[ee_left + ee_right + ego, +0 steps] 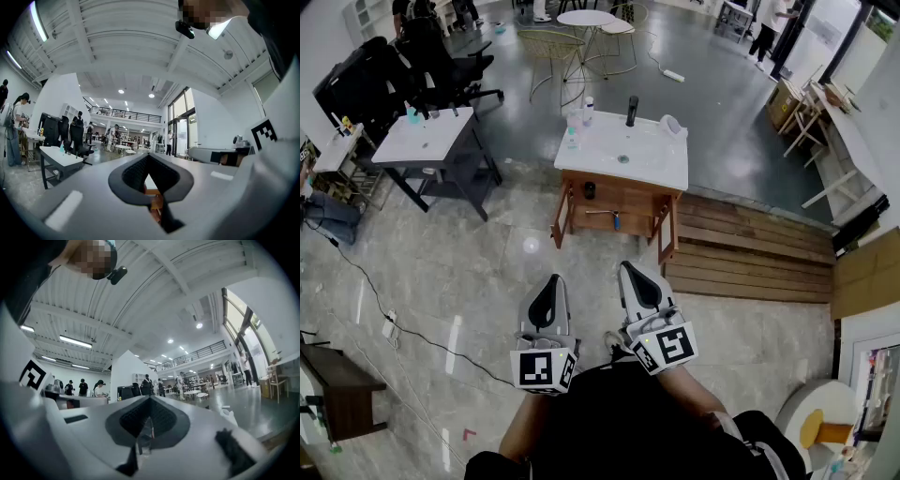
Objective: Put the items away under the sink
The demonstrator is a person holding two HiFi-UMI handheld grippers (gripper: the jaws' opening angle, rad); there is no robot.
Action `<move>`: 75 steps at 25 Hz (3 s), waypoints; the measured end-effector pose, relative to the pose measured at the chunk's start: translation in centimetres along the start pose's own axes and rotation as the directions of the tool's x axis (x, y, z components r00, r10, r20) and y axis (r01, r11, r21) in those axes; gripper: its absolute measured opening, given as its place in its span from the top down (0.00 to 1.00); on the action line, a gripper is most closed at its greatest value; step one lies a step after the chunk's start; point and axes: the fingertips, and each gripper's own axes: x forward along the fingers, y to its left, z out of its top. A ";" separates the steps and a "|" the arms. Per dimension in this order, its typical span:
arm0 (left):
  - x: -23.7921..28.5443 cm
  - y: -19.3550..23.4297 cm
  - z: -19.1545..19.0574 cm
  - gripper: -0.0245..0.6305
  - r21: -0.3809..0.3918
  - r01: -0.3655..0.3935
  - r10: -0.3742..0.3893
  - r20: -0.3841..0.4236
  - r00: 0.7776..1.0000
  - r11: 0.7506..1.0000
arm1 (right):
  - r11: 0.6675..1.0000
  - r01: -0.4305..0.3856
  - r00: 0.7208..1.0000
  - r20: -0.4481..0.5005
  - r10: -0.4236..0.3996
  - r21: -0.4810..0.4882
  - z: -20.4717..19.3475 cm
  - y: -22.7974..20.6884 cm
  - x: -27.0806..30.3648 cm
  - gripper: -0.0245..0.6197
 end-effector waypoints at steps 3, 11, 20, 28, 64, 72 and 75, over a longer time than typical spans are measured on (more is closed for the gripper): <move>0.3 0.2 -0.1 0.95 -0.006 -0.010 0.010 -0.001 1.000 1.000 | 1.000 -0.004 1.000 0.004 0.004 0.007 -0.1 -0.1 0.4 0.95; 1.0 0.0 -0.9 0.95 -0.012 -0.017 0.017 -0.019 1.000 1.000 | 1.000 -0.006 1.000 -0.001 0.006 0.013 -0.5 -0.8 0.6 0.95; 3.8 -1.1 -1.4 0.95 0.000 -0.030 0.030 -0.025 0.999 1.000 | 1.000 -0.008 1.000 0.012 0.008 0.029 -0.4 -4.2 1.6 0.95; 8.9 -2.3 -2.0 0.95 0.001 -0.053 0.053 -0.039 0.998 0.999 | 0.999 -0.041 0.999 0.012 0.041 0.036 -1.0 -8.9 4.4 0.95; 25.7 8.6 -5.0 0.95 -0.045 -0.104 0.099 -0.100 0.990 0.994 | 0.997 -0.073 0.996 -0.054 0.075 0.031 -6.6 -16.5 22.7 0.95; 30.0 15.7 -3.9 0.95 -0.050 -0.037 0.033 -0.088 0.996 0.998 | 1.000 -0.019 0.998 -0.066 0.020 0.006 -7.3 -15.3 31.1 0.95; 31.6 18.3 -3.4 0.95 -0.051 -0.016 0.012 -0.084 0.996 0.999 | 1.000 0.004 0.998 -0.069 -0.005 -0.004 -7.6 -15.1 34.1 0.95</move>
